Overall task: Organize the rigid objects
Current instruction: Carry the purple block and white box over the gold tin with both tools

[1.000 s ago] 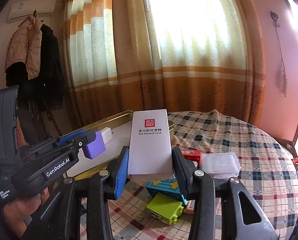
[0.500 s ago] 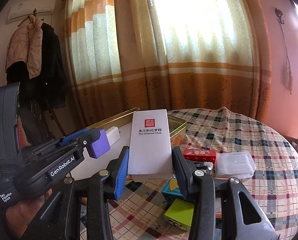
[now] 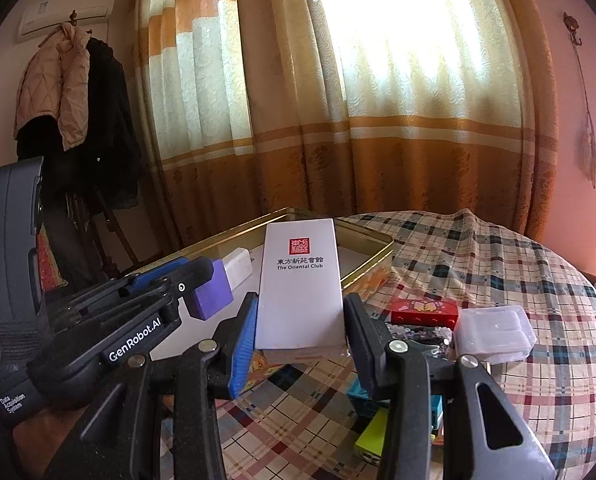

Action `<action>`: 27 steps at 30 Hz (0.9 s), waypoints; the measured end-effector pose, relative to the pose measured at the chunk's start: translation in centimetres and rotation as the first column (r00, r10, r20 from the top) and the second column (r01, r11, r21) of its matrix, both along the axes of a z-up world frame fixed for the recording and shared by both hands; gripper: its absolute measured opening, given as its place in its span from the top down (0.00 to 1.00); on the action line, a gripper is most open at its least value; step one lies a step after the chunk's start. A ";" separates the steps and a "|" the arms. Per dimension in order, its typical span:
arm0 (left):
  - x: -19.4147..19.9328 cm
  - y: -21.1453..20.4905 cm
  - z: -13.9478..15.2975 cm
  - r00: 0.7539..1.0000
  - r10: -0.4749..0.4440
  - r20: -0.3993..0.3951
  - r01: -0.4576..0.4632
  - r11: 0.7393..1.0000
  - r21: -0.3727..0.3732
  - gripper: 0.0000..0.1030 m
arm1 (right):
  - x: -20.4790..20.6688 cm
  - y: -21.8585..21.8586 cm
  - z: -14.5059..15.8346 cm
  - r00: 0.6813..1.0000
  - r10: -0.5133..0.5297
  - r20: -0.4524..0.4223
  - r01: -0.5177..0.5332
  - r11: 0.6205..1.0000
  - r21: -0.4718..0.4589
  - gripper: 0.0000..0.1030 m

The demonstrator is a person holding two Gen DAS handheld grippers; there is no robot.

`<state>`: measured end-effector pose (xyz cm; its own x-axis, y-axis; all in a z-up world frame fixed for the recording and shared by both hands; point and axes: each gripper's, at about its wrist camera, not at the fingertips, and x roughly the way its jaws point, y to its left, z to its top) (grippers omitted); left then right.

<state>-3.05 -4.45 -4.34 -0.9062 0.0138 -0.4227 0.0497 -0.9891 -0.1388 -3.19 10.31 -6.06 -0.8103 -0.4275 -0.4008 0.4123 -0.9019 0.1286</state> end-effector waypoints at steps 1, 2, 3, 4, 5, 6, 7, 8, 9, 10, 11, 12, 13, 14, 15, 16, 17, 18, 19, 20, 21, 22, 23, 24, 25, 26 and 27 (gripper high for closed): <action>-0.1 -0.1 0.0 1.000 0.000 0.005 0.000 1.000 0.001 0.82 | 0.0 -0.1 0.0 1.000 0.002 0.000 -0.002 1.000 0.000 0.56; -0.2 -0.2 0.0 1.000 0.000 0.011 0.000 1.000 0.004 0.82 | -0.2 -0.2 -0.1 1.000 0.004 0.003 -0.004 1.000 0.002 0.56; -0.4 -0.2 0.0 1.000 0.000 0.015 0.000 1.000 0.007 0.82 | -0.3 -0.2 0.0 1.000 0.007 0.005 -0.007 1.000 0.002 0.56; -0.4 -0.3 0.0 1.000 -0.001 0.018 0.001 1.000 0.007 0.82 | -0.4 -0.3 0.0 1.000 0.009 0.005 -0.009 1.000 0.003 0.56; -0.6 -0.3 -0.1 1.000 -0.002 0.024 0.002 1.000 0.005 0.82 | -0.5 -0.4 0.0 1.000 0.010 0.006 -0.011 1.000 0.004 0.56; -0.6 -0.3 -0.1 1.000 -0.003 0.028 0.003 1.000 0.004 0.82 | -0.6 -0.5 0.0 1.000 0.014 0.008 -0.014 1.000 0.005 0.56; -0.7 -0.4 -0.2 0.999 -0.004 0.035 0.004 1.000 0.006 0.82 | -0.7 -0.6 -0.1 1.000 0.016 0.009 -0.017 1.000 0.007 0.56; -0.9 -0.4 -0.3 0.999 -0.006 0.041 0.005 1.000 0.009 0.82 | -0.8 -0.7 -0.1 1.000 0.018 0.010 -0.018 1.000 0.007 0.56; -1.0 -0.5 -0.3 0.999 -0.006 0.047 0.006 1.000 0.012 0.82 | -0.9 -0.8 -0.1 1.000 0.019 0.010 -0.019 1.000 0.007 0.56; -1.1 -0.5 -0.3 0.999 -0.007 0.051 0.006 1.000 0.014 0.82 | -0.9 -0.9 -0.1 1.000 0.021 0.010 -0.021 1.000 0.007 0.56; -1.2 -0.6 -0.3 0.998 -0.008 0.055 0.007 1.000 0.014 0.82 | -1.1 -1.0 -0.1 1.000 0.024 0.013 -0.024 1.000 0.010 0.56; -1.4 -0.7 -0.2 0.998 -0.007 0.059 0.006 1.000 0.015 0.82 | -1.3 -1.1 -0.1 1.000 0.026 0.015 -0.026 1.000 0.011 0.56; -1.5 -0.7 -0.2 0.998 -0.004 0.063 0.004 1.000 0.013 0.82 | -1.5 -1.2 -0.1 0.999 0.028 0.018 -0.029 1.000 0.012 0.56; -1.6 -0.8 -0.1 0.998 -0.002 0.068 0.002 1.000 0.011 0.82 | -1.7 -1.2 -0.1 0.999 0.029 0.020 -0.029 1.000 0.012 0.56; -1.9 -0.9 -0.1 0.997 0.001 0.080 -0.002 1.000 0.010 0.82 | -1.8 -1.2 -0.1 0.999 0.030 0.022 -0.030 1.000 0.010 0.56; -2.1 -1.1 -0.1 0.996 0.001 0.086 -0.002 1.000 0.013 0.82 | -2.0 -1.2 -0.1 0.999 0.031 0.025 -0.031 0.999 0.008 0.56; -2.3 -1.2 -0.1 0.995 0.001 0.096 -0.002 1.000 0.016 0.82 | -2.2 -1.3 -0.1 0.999 0.032 0.029 -0.032 0.999 0.006 0.56; -2.4 -1.3 -0.2 0.995 0.003 0.103 -0.004 1.000 0.017 0.82 | -2.3 -1.4 -0.1 0.999 0.033 0.031 -0.033 0.999 0.007 0.56; -2.6 -1.4 -0.2 0.994 0.003 0.108 -0.005 1.000 0.017 0.82 | -2.4 -1.5 -0.1 0.999 0.035 0.033 -0.035 0.999 0.009 0.56; -2.7 -1.4 -0.2 0.993 0.003 0.115 -0.005 1.000 0.017 0.82 | -2.6 -1.6 -0.1 0.999 0.036 0.034 -0.036 0.999 0.010 0.56; -2.9 -1.4 -0.1 0.993 0.002 0.121 -0.004 1.000 0.017 0.82 | -2.7 -1.7 -0.1 0.999 0.037 0.035 -0.037 0.999 0.011 0.56; -3.1 -1.5 -0.1 0.992 0.002 0.126 -0.004 1.000 0.016 0.82 | -2.7 -1.8 -0.1 0.999 0.038 0.035 -0.038 0.999 0.013 0.56; -3.2 -1.5 -0.1 0.991 0.004 0.132 -0.005 1.000 0.014 0.82 | -2.9 -1.8 0.0 0.999 0.039 0.037 -0.039 0.999 0.014 0.56; -3.4 -1.6 0.0 0.990 0.004 0.139 -0.005 1.000 0.013 0.82 | -3.1 -1.9 0.0 0.998 0.039 0.039 -0.040 0.999 0.014 0.56; -3.6 -1.6 0.1 0.989 0.002 0.147 -0.003 1.000 0.010 0.82 | -3.2 -1.9 0.1 0.998 0.040 0.042 -0.041 0.999 0.014 0.56; -3.8 -1.5 0.2 0.988 -0.001 0.156 0.000 1.000 0.003 0.82 | -3.4 -2.0 0.1 0.998 0.041 0.044 -0.041 0.999 0.014 0.56; -4.1 -1.5 0.3 0.986 -0.003 0.166 0.004 1.000 -0.005 0.82 | -3.5 -2.0 0.1 0.998 0.040 0.045 -0.041 0.999 0.015 0.56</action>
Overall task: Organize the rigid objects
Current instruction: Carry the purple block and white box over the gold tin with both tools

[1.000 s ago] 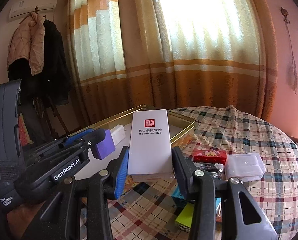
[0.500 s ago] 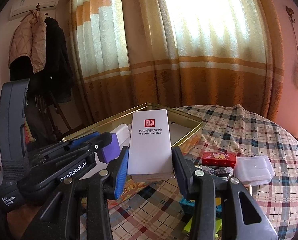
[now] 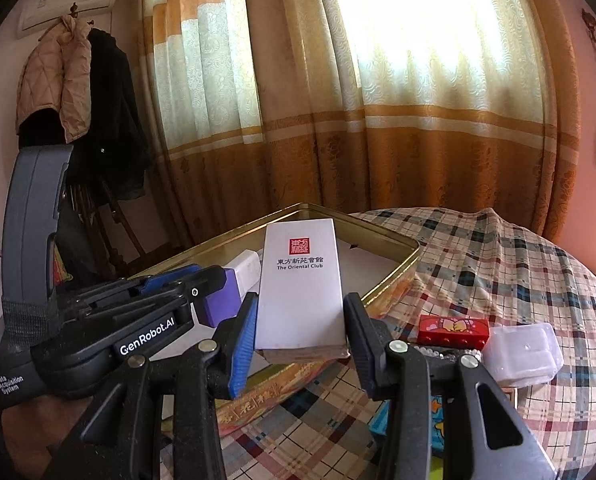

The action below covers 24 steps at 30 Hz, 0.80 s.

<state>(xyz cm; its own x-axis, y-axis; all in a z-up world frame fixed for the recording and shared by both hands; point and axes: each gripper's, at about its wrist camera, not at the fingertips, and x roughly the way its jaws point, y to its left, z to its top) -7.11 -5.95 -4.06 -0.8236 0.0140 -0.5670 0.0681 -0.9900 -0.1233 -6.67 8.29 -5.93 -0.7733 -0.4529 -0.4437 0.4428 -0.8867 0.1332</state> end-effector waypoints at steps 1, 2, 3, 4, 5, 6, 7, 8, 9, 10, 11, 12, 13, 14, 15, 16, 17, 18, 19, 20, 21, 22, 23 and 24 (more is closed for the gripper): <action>-0.2 0.0 0.1 1.000 -0.002 0.008 0.002 1.000 -0.004 0.82 | -0.2 -0.1 0.1 1.000 0.000 0.002 0.000 1.000 0.000 0.56; -0.3 0.0 0.1 1.000 -0.005 0.016 0.005 1.000 -0.006 0.82 | -0.4 -0.1 0.2 1.000 0.000 0.005 0.000 1.000 -0.001 0.56; -0.6 0.1 0.2 1.000 -0.010 0.029 0.010 1.000 -0.010 0.82 | -0.5 -0.1 0.2 1.000 0.000 0.007 0.000 1.000 0.000 0.56; -0.8 0.1 0.2 0.999 -0.014 0.038 0.014 1.000 -0.012 0.82 | -0.9 -0.2 0.4 1.000 0.000 0.009 0.000 1.000 0.001 0.56; -1.0 0.1 0.3 0.999 -0.017 0.047 0.017 1.000 -0.015 0.82 | -1.1 -0.4 0.5 1.000 -0.001 0.011 0.001 1.000 0.003 0.56; -1.2 0.1 0.3 0.998 -0.022 0.062 0.023 1.000 -0.013 0.82 | -1.4 -0.5 0.5 1.000 -0.001 0.017 0.001 1.000 0.007 0.56; -1.5 0.0 0.4 0.997 -0.026 0.074 0.027 1.000 -0.010 0.82 | -1.9 -0.6 0.4 1.000 -0.002 0.029 0.001 1.000 0.012 0.56; -1.7 0.0 0.4 0.996 -0.028 0.087 0.029 1.000 -0.007 0.82 | -2.2 -0.8 0.4 0.999 -0.002 0.037 0.002 1.000 0.015 0.56; -1.9 -0.1 0.5 0.995 -0.028 0.097 0.029 1.000 -0.005 0.82 | -2.6 -0.9 0.3 0.999 -0.003 0.044 0.003 1.000 0.019 0.56; -2.2 -0.2 0.7 0.994 -0.028 0.107 0.029 1.000 -0.008 0.82 | -2.9 -0.9 0.2 0.999 -0.006 0.049 0.005 1.000 0.022 0.56; -2.5 -0.2 0.8 0.993 -0.027 0.118 0.030 0.999 -0.021 0.82 | -3.3 -1.1 0.2 0.998 -0.006 0.057 0.005 1.000 0.025 0.56; -2.7 -0.2 0.8 0.992 -0.027 0.125 0.031 0.999 -0.030 0.82 | -3.9 -1.2 0.0 0.998 -0.005 0.070 0.003 0.999 0.034 0.56; -3.0 -0.2 0.9 0.991 -0.026 0.134 0.031 0.999 -0.040 0.82 | -4.3 -1.4 -0.1 0.997 -0.006 0.078 0.003 0.999 0.040 0.56; -3.4 -0.3 1.0 0.989 -0.027 0.145 0.035 0.998 -0.050 0.82 | -4.6 -1.5 -0.1 0.997 -0.006 0.081 0.003 0.999 0.043 0.56; -3.5 -0.3 1.1 0.988 -0.029 0.151 0.039 0.998 -0.057 0.82 | -5.0 -1.7 -0.2 0.996 -0.008 0.084 0.003 0.999 0.052 0.56; -3.8 -0.2 1.1 0.986 -0.034 0.164 0.046 0.996 -0.071 0.82 | -5.4 -1.8 -0.2 0.996 -0.007 0.088 0.002 0.998 0.057 0.56; -4.0 -0.2 1.1 0.985 -0.037 0.171 0.051 0.996 -0.079 0.82 | -5.6 -2.0 -0.3 0.996 -0.007 0.090 0.002 0.998 0.062 0.56; -4.3 0.0 1.1 0.984 -0.037 0.176 0.054 0.994 -0.093 0.82 | -5.8 -2.2 -0.3 0.996 -0.007 0.092 0.001 0.998 0.065 0.56; -4.5 0.0 1.2 0.983 -0.037 0.181 0.057 0.993 -0.105 0.82 | -6.1 -2.4 -0.4 0.995 -0.005 0.095 -0.002 0.997 0.073 0.56; -4.8 0.1 1.2 0.982 -0.031 0.187 0.054 0.991 -0.120 0.82 | -6.4 -2.6 -0.4 0.995 -0.008 0.100 0.000 0.997 0.079 0.56; -5.0 0.0 1.2 0.981 -0.030 0.191 0.055 0.991 -0.123 0.82 | -6.6 -2.7 -0.5 0.994 -0.008 0.106 0.000 0.997 0.078 0.56; -5.3 -0.2 1.3 0.980 -0.035 0.198 0.059 0.991 -0.117 0.82 | -6.8 -2.7 -0.6 0.994 -0.008 0.113 -0.001 0.997 0.077 0.56; -5.6 -0.4 1.3 0.978 -0.036 0.204 0.060 0.992 -0.111 0.82 | -7.1 -2.8 -0.8 0.993 -0.005 0.122 -0.004 0.997 0.077 0.56; -5.9 -0.5 1.4 0.977 -0.035 0.209 0.061 0.991 -0.117 0.82 | -7.2 -3.0 -0.8 0.992 -0.004 0.124 -0.005 0.997 0.080 0.56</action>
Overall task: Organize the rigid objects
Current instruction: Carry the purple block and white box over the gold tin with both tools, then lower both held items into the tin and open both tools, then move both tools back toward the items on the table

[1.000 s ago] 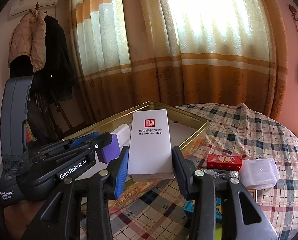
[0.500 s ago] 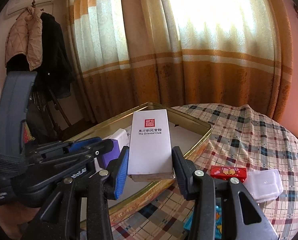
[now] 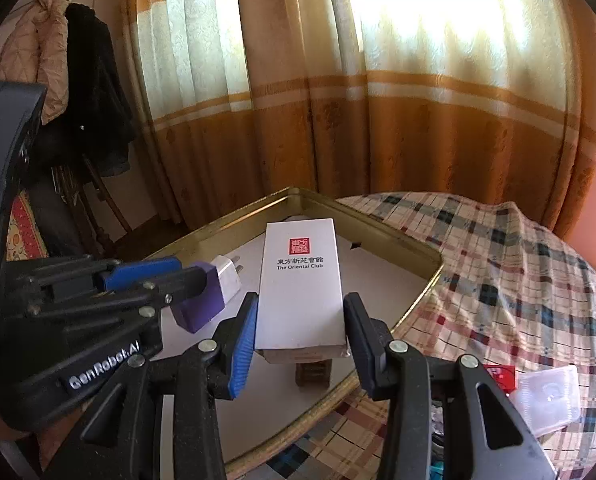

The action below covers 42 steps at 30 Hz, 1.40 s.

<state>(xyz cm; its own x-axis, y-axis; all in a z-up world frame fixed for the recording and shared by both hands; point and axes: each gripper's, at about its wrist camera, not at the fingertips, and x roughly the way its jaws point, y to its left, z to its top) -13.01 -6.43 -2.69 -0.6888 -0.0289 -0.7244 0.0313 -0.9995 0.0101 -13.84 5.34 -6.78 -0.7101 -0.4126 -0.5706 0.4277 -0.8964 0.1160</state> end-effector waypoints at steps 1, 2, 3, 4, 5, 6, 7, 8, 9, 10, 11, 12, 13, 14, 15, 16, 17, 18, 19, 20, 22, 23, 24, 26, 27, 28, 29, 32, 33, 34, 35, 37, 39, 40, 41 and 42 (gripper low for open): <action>-0.2 -0.1 0.0 1.000 0.000 0.002 0.000 1.000 -0.008 0.82 | -0.2 -0.2 -0.2 1.000 0.002 0.005 -0.002 1.000 0.006 0.56; -0.5 -0.2 0.0 1.000 0.003 0.000 -0.003 1.000 -0.010 0.82 | -0.5 -0.2 -0.3 1.000 0.008 0.015 -0.008 1.000 0.005 0.55; -0.7 -0.3 -0.1 1.000 0.004 0.005 -0.004 1.000 -0.006 0.82 | -0.7 -0.3 -0.4 1.000 0.015 0.027 -0.015 1.000 0.001 0.55; -0.9 -0.4 -0.1 1.000 0.004 0.010 -0.004 1.000 -0.003 0.82 | -0.9 -0.4 -0.5 0.999 0.016 0.033 -0.016 1.000 -0.004 0.55; -1.0 -0.4 -0.2 1.000 0.002 0.013 -0.002 1.000 -0.001 0.81 | -1.0 -0.4 -0.5 0.999 0.012 0.035 -0.012 1.000 -0.011 0.55; -1.0 -0.4 -0.1 1.000 0.002 0.013 -0.002 1.000 -0.002 0.79 | -1.1 -0.3 -0.6 0.999 0.017 0.041 -0.016 1.000 -0.019 0.49; -0.9 -0.5 -0.1 1.000 0.001 0.007 -0.001 1.000 0.001 0.70 | -1.1 -0.2 -0.6 0.999 0.023 0.047 -0.022 0.999 -0.030 0.44; -0.6 -0.5 0.1 1.000 0.000 -0.005 0.001 1.000 0.008 0.56 | -1.0 -0.1 -0.6 0.999 0.022 0.048 -0.021 0.999 -0.033 0.36; -0.2 -0.6 0.2 1.000 0.004 -0.013 -0.004 1.000 0.007 0.51 | -0.8 0.1 -0.5 0.999 0.015 0.046 -0.013 0.999 -0.038 0.35; 0.2 -0.8 0.5 0.999 0.017 -0.029 -0.017 1.000 0.004 0.43 | -0.4 0.7 -0.4 0.999 0.010 0.046 -0.008 0.999 -0.051 0.35; 0.6 -1.0 0.7 0.999 0.026 -0.044 -0.026 1.000 0.007 0.38 | -0.1 1.1 -0.2 0.999 0.007 0.050 -0.004 0.998 -0.065 0.35; 1.1 -1.1 0.9 0.998 0.030 -0.058 -0.029 0.999 0.019 0.37 | 0.2 1.6 -0.1 0.998 0.000 0.058 0.004 0.997 -0.077 0.35; 1.7 -1.3 1.0 0.997 0.035 -0.067 -0.033 0.999 0.039 0.37 | 0.8 2.5 0.0 0.997 -0.007 0.072 0.014 0.995 -0.102 0.35; 2.5 -1.5 1.2 0.996 0.042 -0.078 -0.037 0.998 0.060 0.37 | 1.2 3.0 0.1 0.997 -0.006 0.079 0.016 0.993 -0.116 0.35; 2.9 -1.6 1.3 0.995 0.042 -0.086 -0.035 0.997 0.071 0.36 | 2.0 4.0 0.2 0.996 -0.003 0.091 0.015 0.992 -0.128 0.35; 3.7 -1.5 1.4 0.994 0.040 -0.103 -0.032 0.996 0.080 0.32 | 2.7 4.8 0.3 0.995 -0.008 0.097 0.020 0.992 -0.127 0.35; 4.3 -1.3 1.5 0.992 0.043 -0.118 -0.034 0.996 0.078 0.28 | 3.7 5.9 0.5 0.995 -0.017 0.097 0.029 0.992 -0.124 0.35; 4.9 -0.9 1.7 0.989 0.049 -0.137 -0.039 0.997 0.072 0.25 | 4.7 7.2 0.6 0.995 -0.027 0.092 0.039 0.991 -0.127 0.34; 5.6 -0.4 1.8 0.987 0.044 -0.155 -0.034 0.997 0.070 0.23 | 5.3 8.2 0.7 0.996 -0.039 0.086 0.050 0.990 -0.129 0.34; 6.0 0.5 1.8 0.986 0.035 -0.162 -0.024 0.997 0.068 0.23 | 6.1 9.5 0.8 0.995 -0.058 0.078 0.067 0.990 -0.127 0.31; 6.4 2.1 2.1 0.985 -0.004 -0.174 0.015 0.998 0.064 0.23 | 7.7 12.3 0.9 0.992 -0.115 0.056 0.121 0.986 -0.117 0.30; 6.9 3.2 2.3 0.981 -0.022 -0.193 0.034 0.998 0.061 0.23 | 8.2 13.5 0.9 0.988 -0.143 0.053 0.148 0.983 -0.112 0.30; 7.3 4.0 2.4 0.978 -0.033 -0.207 0.045 0.997 0.055 0.23 | 8.6 14.5 0.8 0.984 -0.169 0.051 0.173 0.979 -0.107 0.30; 7.9 5.6 2.1 0.975 -0.064 -0.213 0.076 0.996 0.047 0.23 | 9.2 16.5 0.4 0.974 -0.220 0.057 0.225 0.970 -0.097 0.29; 8.2 6.5 1.8 0.974 -0.082 -0.211 0.094 0.995 0.045 0.23 | 9.2 17.3 0.1 0.969 -0.239 0.068 0.244 0.966 -0.089 0.29; 8.6 7.5 1.3 0.973 -0.101 -0.207 0.112 0.993 0.043 0.23 | 9.0 17.9 -0.2 0.965 -0.251 0.079 0.258 0.963 -0.079 0.29; 8.9 8.5 0.8 0.972 -0.124 -0.199 0.134 0.990 0.039 0.23 | 9.0 18.4 -0.5 0.960 -0.266 0.085 0.271 0.960 -0.066 0.29; 9.2 10.7 -0.4 0.971 -0.167 -0.170 0.172 0.985 0.018 0.23 | 9.1 19.1 -1.2 0.957 -0.276 0.087 0.281 0.958 -0.054 0.29; 9.3 11.4 -0.9 0.971 -0.178 -0.157 0.183 0.983 0.016 0.23 | 9.1 19.1 -1.4 0.957 -0.274 0.091 0.280 0.958 -0.055 0.29; 9.6 11.7 -1.3 0.971 -0.182 -0.152 0.187 0.982 0.020 0.23 | 9.1 18.9 -1.7 0.958 -0.271 0.091 0.276 0.960 -0.052 0.29; 9.7 12.0 -1.5 0.971 -0.192 -0.146 0.197 0.980 0.024 0.23 | 9.1 18.7 -1.9 0.959 -0.268 0.090 0.273 0.961 -0.046 0.29; 10.2 13.0 -1.7 0.966 -0.216 -0.140 0.220 0.975 0.018 0.23 | 9.0 18.4 -2.4 0.960 -0.266 0.093 0.270 0.962 -0.039 0.29; 10.7 13.9 -2.2 0.960 -0.248 -0.130 0.251 0.968 0.008 0.23 | 9.1 18.3 -2.8 0.959 -0.262 0.106 0.267 0.963 -0.033 0.29; 10.9 14.3 -2.4 0.958 -0.258 -0.125 0.261 0.965 0.005 0.23 | 9.1 18.3 -2.8 0.959 -0.260 0.109 0.265 0.964 -0.034 0.29; 11.0 14.6 -2.5 0.956 -0.265 -0.122 0.268 0.964 0.002 0.23 | 9.2 18.4 -2.8 0.959 -0.265 0.103 0.269 0.962 -0.034 0.29; 11.0 14.8 -2.6 0.955 -0.273 -0.117 0.275 0.961 0.001 0.23 | 9.2 18.5 -2.7 0.957 -0.273 0.096 0.277 0.960 -0.033 0.29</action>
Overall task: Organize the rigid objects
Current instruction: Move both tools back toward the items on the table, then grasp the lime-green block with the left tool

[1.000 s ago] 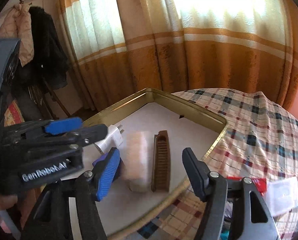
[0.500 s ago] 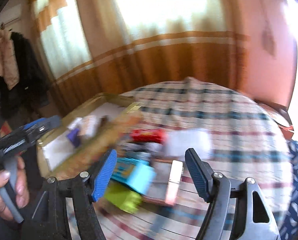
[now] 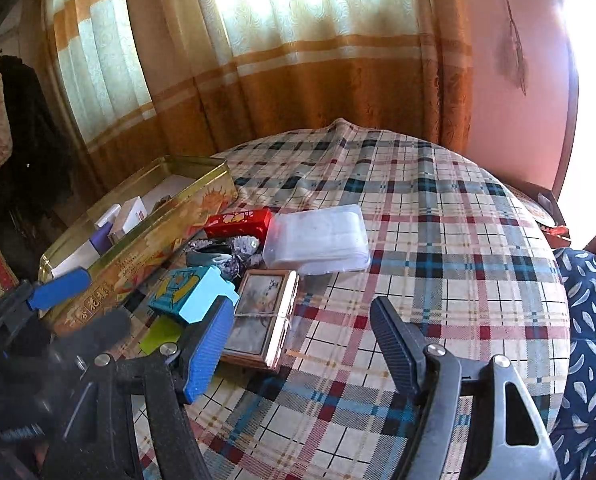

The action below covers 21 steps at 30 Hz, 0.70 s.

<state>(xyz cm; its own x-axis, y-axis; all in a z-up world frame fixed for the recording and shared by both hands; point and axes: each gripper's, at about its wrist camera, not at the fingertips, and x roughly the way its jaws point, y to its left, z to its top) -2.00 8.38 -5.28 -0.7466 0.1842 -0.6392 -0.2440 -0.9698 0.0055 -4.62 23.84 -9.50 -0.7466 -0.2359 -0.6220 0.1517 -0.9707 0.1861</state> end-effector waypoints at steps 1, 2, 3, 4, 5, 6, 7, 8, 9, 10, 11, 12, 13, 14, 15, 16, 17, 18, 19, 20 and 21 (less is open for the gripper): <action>0.0 0.3 -0.2 1.000 -0.010 0.008 0.010 1.000 -0.003 0.23 | 0.0 0.2 0.0 1.000 -0.010 -0.001 0.010 1.000 -0.002 0.29; -0.1 0.6 -0.3 1.000 -0.019 0.015 0.019 1.000 -0.006 0.23 | -0.1 0.5 0.0 1.000 -0.021 0.004 0.021 1.000 -0.012 0.29; -0.1 0.8 -0.5 0.999 -0.027 0.023 0.027 1.000 -0.008 0.23 | -0.2 0.8 -0.2 0.999 -0.030 0.015 0.031 0.999 -0.031 0.29; -0.2 1.1 -0.7 0.999 -0.035 0.031 0.036 0.999 -0.007 0.23 | -0.5 1.1 -0.4 0.999 -0.035 0.029 0.036 0.998 -0.050 0.29; -0.2 1.2 -0.8 0.998 -0.042 0.037 0.042 0.999 -0.007 0.23 | -0.5 1.3 -0.5 0.999 -0.037 0.036 0.039 0.997 -0.062 0.29; -0.3 1.4 -1.0 0.998 -0.050 0.047 0.050 0.999 -0.008 0.23 | -0.6 1.5 -0.5 0.998 -0.042 0.039 0.044 0.997 -0.070 0.29; -0.5 1.6 -1.3 0.997 -0.057 0.060 0.058 0.998 -0.008 0.24 | -0.6 1.6 -0.5 0.998 -0.045 0.037 0.048 0.996 -0.074 0.29; -0.7 1.8 -1.6 0.995 -0.062 0.076 0.063 0.998 -0.010 0.25 | -0.6 1.6 -0.5 0.998 -0.045 0.036 0.048 0.996 -0.076 0.29; -1.0 2.0 -1.9 0.994 -0.067 0.090 0.069 0.998 -0.011 0.27 | -0.6 1.5 -0.5 0.998 -0.043 0.036 0.046 0.996 -0.075 0.29; -1.2 2.2 -2.2 0.992 -0.073 0.103 0.074 0.997 -0.011 0.35 | -0.6 1.4 -0.5 0.999 -0.040 0.035 0.043 0.996 -0.075 0.29; -1.4 2.4 -2.5 0.989 -0.083 0.122 0.084 0.996 -0.007 0.44 | -0.6 1.3 -0.5 0.999 -0.039 0.034 0.041 0.996 -0.074 0.29; -1.6 2.4 -2.8 0.986 -0.097 0.137 0.097 0.995 0.003 0.48 | -0.6 1.3 -0.5 0.999 -0.037 0.034 0.039 0.997 -0.073 0.29; -1.8 2.4 -3.1 0.982 -0.111 0.155 0.109 0.994 0.017 0.58 | -0.6 1.3 -0.5 0.999 -0.035 0.036 0.038 0.997 -0.073 0.29; -1.8 2.3 -3.2 0.981 -0.112 0.160 0.109 0.994 0.028 0.59 | -0.7 1.3 -0.6 0.999 -0.035 0.040 0.038 0.996 -0.076 0.29; -1.8 2.0 -3.1 0.982 -0.107 0.155 0.103 0.994 0.040 0.59 | -0.7 1.3 -0.6 0.998 -0.035 0.042 0.038 0.996 -0.078 0.29; -1.7 1.8 -2.9 0.983 -0.110 0.145 0.103 0.993 0.052 0.59 | -0.7 1.4 -0.6 0.998 -0.034 0.045 0.037 0.996 -0.079 0.29; -1.6 1.6 -2.7 0.985 -0.110 0.136 0.103 0.993 0.054 0.60 | -0.8 1.3 -0.7 0.998 -0.029 0.050 0.033 0.996 -0.078 0.29; -1.5 1.5 -2.6 0.987 -0.101 0.124 0.096 0.994 0.051 0.60 | -0.9 1.0 -0.8 0.998 -0.020 0.059 0.024 0.997 -0.071 0.29; -1.4 1.3 -2.5 0.990 -0.091 0.111 0.086 0.995 0.047 0.60 | -1.0 0.7 -0.9 0.998 -0.005 0.065 0.009 0.998 -0.059 0.29; -1.4 1.1 -2.4 0.992 -0.079 0.100 0.075 0.996 0.042 0.60 | -1.0 0.5 -0.9 0.998 0.006 0.068 -0.003 0.999 -0.050 0.29; -1.4 0.9 -2.4 0.993 -0.071 0.097 0.067 0.997 0.042 0.60 | -1.0 -0.2 -0.9 0.997 0.029 0.073 -0.028 0.999 -0.025 0.29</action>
<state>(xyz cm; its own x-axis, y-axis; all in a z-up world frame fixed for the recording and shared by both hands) -3.43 9.28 -7.64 -0.6653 0.2592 -0.7001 -0.3078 -0.9496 -0.0590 -5.61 23.64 -10.44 -0.6923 -0.2720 -0.6684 0.1643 -0.9613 0.2210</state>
